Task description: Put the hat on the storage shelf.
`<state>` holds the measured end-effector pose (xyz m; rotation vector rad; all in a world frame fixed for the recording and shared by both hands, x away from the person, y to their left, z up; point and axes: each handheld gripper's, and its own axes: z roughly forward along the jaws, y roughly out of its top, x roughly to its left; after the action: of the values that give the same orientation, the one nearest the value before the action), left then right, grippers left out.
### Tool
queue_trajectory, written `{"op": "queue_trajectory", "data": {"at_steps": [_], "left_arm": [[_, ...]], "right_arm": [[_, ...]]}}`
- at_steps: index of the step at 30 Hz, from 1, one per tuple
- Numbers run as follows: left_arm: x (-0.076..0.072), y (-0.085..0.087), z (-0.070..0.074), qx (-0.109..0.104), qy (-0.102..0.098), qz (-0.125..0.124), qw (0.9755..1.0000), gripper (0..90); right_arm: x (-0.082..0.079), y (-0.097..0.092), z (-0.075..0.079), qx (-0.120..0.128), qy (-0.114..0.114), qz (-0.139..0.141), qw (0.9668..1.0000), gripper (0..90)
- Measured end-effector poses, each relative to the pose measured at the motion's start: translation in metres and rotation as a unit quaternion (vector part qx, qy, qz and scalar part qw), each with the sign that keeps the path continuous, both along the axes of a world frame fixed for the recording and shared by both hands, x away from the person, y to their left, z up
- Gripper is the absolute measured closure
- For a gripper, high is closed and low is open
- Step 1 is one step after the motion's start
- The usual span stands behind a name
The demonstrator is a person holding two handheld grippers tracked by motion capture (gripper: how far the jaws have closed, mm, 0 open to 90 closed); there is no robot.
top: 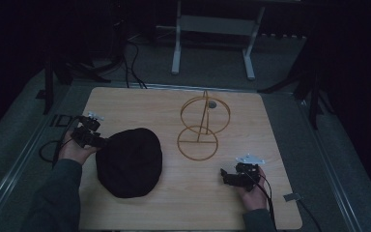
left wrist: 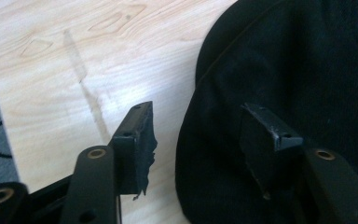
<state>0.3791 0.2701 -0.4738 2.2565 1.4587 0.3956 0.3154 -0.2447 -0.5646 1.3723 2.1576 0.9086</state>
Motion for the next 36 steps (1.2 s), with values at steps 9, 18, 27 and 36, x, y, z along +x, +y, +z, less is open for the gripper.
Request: {"op": "queue_trajectory", "data": {"at_steps": [9, 18, 27, 36], "left_arm": [[0.023, -0.013, -0.014, 0.01, 0.03, -0.028, 0.9991, 41.7], [0.034, -0.014, -0.027, -0.003, 0.064, -0.033, 0.9974, 42.8], [0.037, -0.017, -0.035, -0.014, 0.088, -0.05, 0.9948, 40.3], [0.039, -0.018, -0.042, -0.013, 0.103, -0.045, 0.9936, 47.6]], "right_arm": [[0.0, 0.0, 0.0, 0.0, 0.0, 0.0, 1.0, 11.5], [0.0, 0.0, 0.0, 0.0, 0.0, 0.0, 1.0, 11.5], [0.0, 0.0, 0.0, 0.0, -0.001, 0.001, 1.0, 11.5], [0.0, 0.0, 0.0, 0.0, -0.001, 0.001, 1.0, 11.5]]}}
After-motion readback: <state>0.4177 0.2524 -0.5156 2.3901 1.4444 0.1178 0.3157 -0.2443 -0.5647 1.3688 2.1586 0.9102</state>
